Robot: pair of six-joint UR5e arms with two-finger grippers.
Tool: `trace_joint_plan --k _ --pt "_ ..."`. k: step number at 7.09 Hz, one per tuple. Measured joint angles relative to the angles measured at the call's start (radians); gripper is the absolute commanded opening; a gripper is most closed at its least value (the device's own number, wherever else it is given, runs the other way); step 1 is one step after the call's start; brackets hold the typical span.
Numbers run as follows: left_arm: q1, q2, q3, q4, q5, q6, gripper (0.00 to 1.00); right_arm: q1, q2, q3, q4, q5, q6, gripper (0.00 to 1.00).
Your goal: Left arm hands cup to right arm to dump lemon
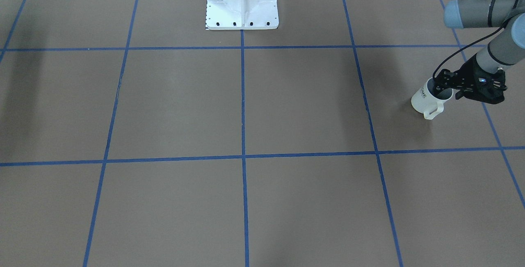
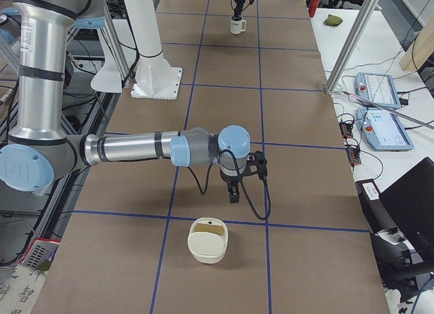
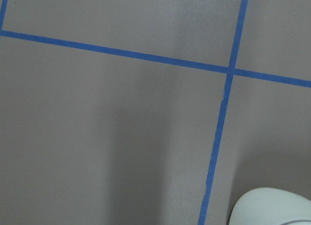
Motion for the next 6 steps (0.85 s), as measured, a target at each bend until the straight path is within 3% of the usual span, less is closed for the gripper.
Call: trace_joint_plan --k 3,6 --pt "-0.004 -0.007 -0.021 0.019 -0.061 -0.006 0.00 -0.004 0.000 0.000 0.001 0.000 0.002 1.00" --pt "-0.058 -0.068 -0.182 0.336 -0.137 -0.031 0.00 -0.010 0.000 0.000 0.015 0.005 0.005 1.00"
